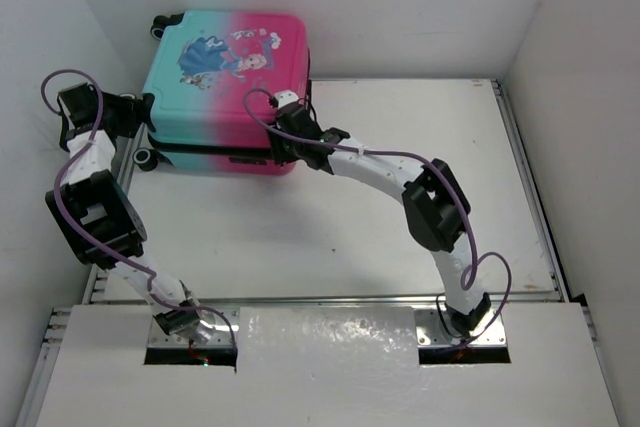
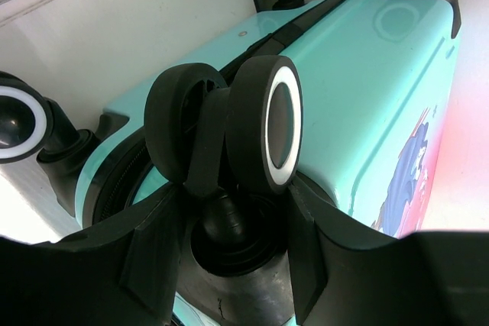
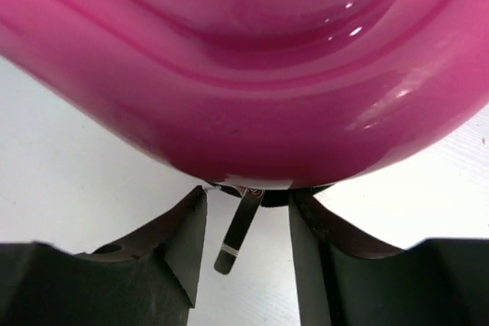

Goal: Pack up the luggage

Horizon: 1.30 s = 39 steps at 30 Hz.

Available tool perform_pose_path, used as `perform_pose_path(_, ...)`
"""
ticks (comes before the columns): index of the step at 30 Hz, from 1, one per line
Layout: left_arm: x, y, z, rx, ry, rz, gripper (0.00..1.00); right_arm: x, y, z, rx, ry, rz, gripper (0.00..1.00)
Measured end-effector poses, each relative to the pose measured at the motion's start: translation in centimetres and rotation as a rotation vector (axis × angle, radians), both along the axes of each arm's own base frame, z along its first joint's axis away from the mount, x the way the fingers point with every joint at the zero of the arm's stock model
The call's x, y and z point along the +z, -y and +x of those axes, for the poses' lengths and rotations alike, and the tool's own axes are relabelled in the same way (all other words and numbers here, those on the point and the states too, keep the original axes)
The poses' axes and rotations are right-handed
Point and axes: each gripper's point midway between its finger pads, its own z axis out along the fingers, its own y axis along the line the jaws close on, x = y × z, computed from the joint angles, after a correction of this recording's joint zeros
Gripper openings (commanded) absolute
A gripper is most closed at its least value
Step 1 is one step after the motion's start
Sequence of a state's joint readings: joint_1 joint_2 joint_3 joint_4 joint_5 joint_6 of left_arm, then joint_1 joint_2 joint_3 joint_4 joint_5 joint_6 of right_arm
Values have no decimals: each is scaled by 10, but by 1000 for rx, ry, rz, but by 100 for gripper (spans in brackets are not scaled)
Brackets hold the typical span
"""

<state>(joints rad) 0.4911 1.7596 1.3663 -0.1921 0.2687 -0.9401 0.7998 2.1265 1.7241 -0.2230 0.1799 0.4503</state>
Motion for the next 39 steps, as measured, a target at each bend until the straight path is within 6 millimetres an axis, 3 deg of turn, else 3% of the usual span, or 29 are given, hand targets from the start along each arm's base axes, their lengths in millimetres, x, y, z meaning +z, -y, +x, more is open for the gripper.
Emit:
perform_pose_path(4, 1, 0, 0, -4, 9, 1, 0, -1, 3, 4, -31, -5, -36, 30)
perform_pose_path(13, 1, 0, 0, -18, 30, -3, 0, -4, 6, 2, -93, 24, -75, 32)
perform_pose_path(19, 1, 1, 0, -29, 49, -5, 0, -32, 6, -31, -67, -31, -125, 32)
perform_pose_path(23, 2, 1, 0, -32, 58, -2, 0, -32, -3, -39, -47, -32, -119, 31)
perform_pose_path(32, 2, 2, 1, -39, 67, -3, 0, -30, -7, -8, -84, -29, -131, 35)
perform_pose_path(36, 2, 2, 0, -43, 71, -5, 0, -33, 5, -3, -104, -45, -152, 26)
perform_pose_path(38, 2, 2, 0, -45, 74, -5, 0, -36, 11, 0, -114, -58, -162, 0)
perform_pose_path(39, 3, 2, 0, -48, 76, -7, 0, -37, 12, -1, -112, -73, -157, 0)
